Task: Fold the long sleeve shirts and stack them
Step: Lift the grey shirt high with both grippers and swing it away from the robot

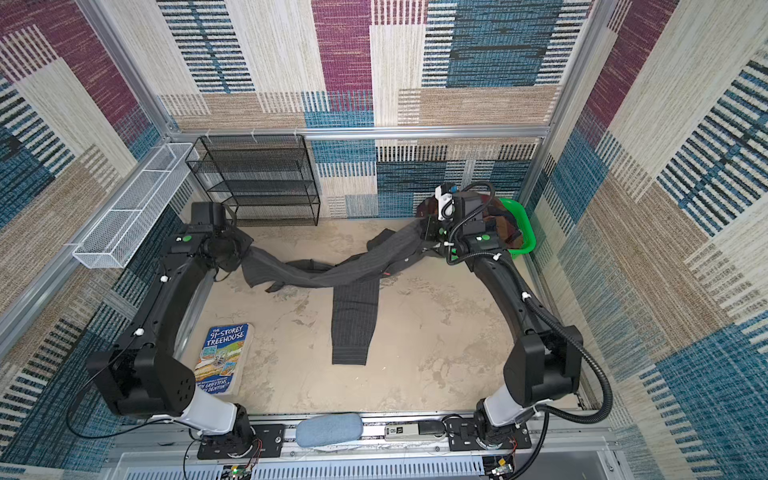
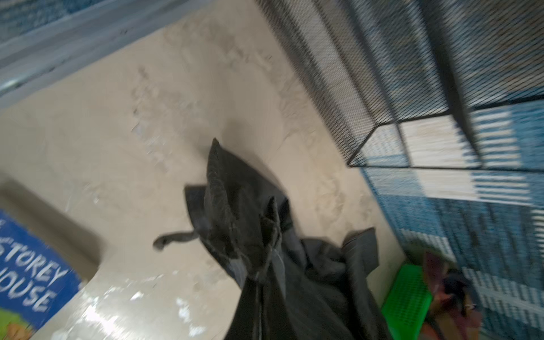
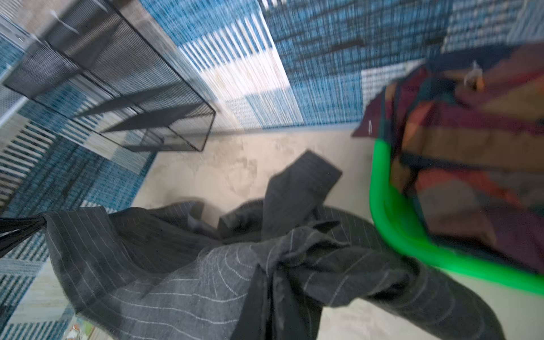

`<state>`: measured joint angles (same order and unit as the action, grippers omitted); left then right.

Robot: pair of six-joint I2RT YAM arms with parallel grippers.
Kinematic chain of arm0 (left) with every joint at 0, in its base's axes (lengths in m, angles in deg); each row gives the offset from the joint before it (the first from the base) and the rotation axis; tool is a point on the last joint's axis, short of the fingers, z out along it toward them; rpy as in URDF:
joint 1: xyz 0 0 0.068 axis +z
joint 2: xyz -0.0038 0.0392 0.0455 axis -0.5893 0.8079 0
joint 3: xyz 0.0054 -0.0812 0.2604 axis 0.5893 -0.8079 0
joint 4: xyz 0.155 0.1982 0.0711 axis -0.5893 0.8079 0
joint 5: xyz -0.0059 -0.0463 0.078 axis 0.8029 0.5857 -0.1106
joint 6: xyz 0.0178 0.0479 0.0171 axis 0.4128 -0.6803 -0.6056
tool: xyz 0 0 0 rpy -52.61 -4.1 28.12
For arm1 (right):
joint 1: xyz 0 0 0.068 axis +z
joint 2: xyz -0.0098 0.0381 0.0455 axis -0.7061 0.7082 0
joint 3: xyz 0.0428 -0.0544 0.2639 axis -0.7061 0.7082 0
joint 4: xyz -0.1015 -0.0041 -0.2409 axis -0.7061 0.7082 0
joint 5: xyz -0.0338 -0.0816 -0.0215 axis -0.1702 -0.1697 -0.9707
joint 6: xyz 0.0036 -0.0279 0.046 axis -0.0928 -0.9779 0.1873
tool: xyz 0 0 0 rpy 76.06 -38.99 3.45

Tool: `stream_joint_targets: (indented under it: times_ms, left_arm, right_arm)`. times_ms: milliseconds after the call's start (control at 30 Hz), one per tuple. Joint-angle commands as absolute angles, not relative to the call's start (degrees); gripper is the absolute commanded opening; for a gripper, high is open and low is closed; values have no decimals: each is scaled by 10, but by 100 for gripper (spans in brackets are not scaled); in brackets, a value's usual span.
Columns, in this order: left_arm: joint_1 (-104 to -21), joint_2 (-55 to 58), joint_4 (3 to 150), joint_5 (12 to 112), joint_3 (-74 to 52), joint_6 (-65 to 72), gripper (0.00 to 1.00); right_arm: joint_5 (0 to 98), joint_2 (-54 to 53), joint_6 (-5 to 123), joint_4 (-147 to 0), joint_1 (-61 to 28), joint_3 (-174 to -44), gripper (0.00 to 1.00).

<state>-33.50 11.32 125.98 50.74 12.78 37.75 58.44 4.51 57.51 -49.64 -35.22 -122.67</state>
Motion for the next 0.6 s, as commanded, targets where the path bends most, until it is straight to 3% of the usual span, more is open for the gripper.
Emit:
stream_joint_targets:
  times_ms: [0, 333, 433, 567]
  left_arm:
    - [-323, 174, 1293, 541, 254, 346, 0]
    - [-291, 396, 1383, 636, 757, 381, 0]
    - [-278, 393, 1363, 669, 783, 403, 0]
    - [-274, 334, 1327, 697, 718, 405, 0]
  right_arm:
    - [639, 105, 565, -531, -363, -1332, 0]
    - [717, 260, 546, -530, -366, -1656, 0]
    - [729, 264, 543, -534, -367, -1708, 0]
    - [755, 249, 541, -510, -366, -1731, 0]
